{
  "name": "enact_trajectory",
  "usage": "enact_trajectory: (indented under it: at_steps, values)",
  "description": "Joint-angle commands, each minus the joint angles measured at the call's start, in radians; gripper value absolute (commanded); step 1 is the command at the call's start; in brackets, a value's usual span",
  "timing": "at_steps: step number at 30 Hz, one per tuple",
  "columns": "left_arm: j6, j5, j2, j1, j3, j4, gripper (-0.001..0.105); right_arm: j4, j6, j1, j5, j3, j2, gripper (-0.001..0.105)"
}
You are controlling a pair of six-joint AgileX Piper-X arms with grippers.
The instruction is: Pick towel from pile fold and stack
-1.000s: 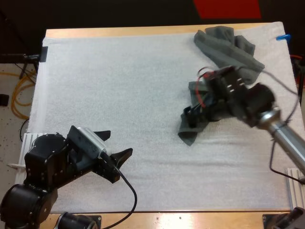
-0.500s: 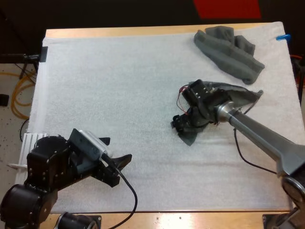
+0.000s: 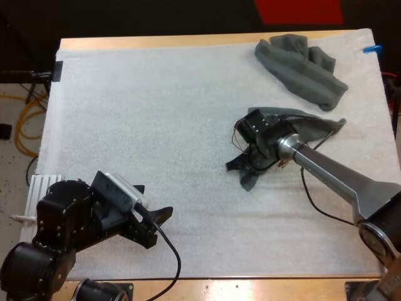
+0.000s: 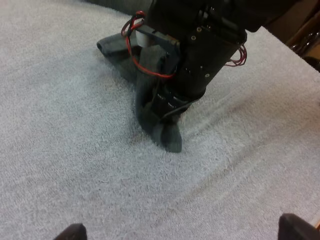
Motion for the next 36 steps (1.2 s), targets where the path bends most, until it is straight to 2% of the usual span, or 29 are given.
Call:
enact_trajectory:
  at_steps: [1,7,16,21,24,29,33,36]
  values:
    - [0.004,0.002,0.008,-0.002,-0.002,-0.003,0.072,0.005,-0.004,-0.002,0.0,-0.001,-0.026,0.0]
    - [0.004,0.002,0.008,-0.002,-0.002,-0.005,0.072,0.004,-0.076,-0.002,0.002,-0.023,-0.181,0.0]
    - [0.004,0.002,0.008,-0.002,-0.002,-0.001,0.072,-0.033,-0.115,-0.002,0.148,-0.186,-0.425,0.0]
    - [0.004,0.002,0.008,-0.002,-0.002,0.018,0.072,0.021,-0.176,-0.002,0.209,-0.258,-0.515,0.0]
    - [0.004,0.002,0.008,-0.002,-0.002,0.018,0.072,0.052,-0.237,-0.002,0.291,-0.277,-0.564,0.0]
    - [0.004,0.009,0.008,-0.002,-0.002,0.018,0.072,0.131,-0.361,-0.006,0.549,-0.277,-0.609,0.0]
    - [0.004,0.01,0.008,-0.002,-0.002,0.018,0.072,0.195,-0.36,-0.011,0.52,-0.269,-0.609,0.0]
    - [0.004,0.01,0.008,-0.002,-0.002,0.018,0.072,0.205,-0.276,-0.011,0.378,-0.23,-0.609,0.0]
